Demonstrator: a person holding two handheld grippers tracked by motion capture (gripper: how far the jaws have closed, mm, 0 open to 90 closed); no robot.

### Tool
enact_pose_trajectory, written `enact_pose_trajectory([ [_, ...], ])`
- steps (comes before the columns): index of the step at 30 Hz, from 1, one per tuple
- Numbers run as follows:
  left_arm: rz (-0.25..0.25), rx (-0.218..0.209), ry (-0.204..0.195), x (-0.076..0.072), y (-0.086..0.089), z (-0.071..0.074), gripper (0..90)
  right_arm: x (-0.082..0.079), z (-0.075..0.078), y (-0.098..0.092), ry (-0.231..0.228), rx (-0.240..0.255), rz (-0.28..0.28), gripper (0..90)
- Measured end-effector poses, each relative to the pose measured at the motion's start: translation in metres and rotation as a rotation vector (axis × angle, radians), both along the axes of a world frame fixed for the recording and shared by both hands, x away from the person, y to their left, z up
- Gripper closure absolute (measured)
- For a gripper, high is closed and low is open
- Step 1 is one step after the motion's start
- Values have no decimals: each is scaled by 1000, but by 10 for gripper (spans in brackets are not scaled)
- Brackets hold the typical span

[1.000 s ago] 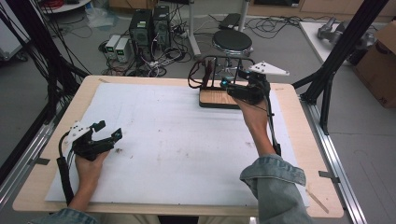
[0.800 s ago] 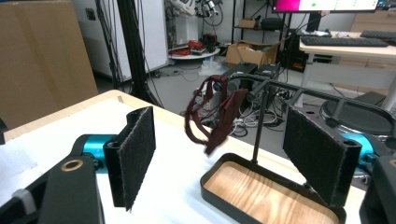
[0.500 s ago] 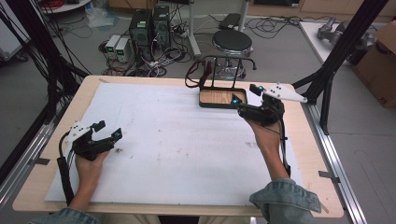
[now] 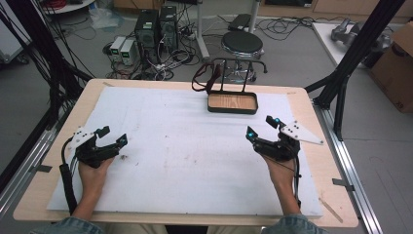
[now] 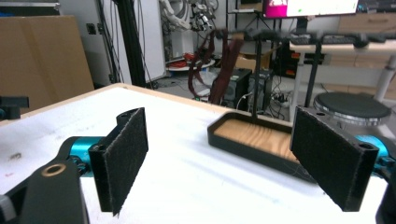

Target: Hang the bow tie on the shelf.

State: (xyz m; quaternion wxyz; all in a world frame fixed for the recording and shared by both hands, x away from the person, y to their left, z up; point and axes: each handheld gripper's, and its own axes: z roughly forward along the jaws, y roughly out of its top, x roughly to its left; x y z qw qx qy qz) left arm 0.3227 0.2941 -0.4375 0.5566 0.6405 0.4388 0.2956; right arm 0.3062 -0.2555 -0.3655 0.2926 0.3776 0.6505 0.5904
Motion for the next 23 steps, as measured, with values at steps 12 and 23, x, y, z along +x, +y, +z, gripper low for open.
enact_pose_trajectory([
  [12, 6, 10, 5, 0, -1, 0, 193, -12, -53, -4, 144, -27, -32, 151],
  [23, 8, 20, 6, 0, -2, 0, 191, -9, -57, 6, 172, -84, -13, 151],
])
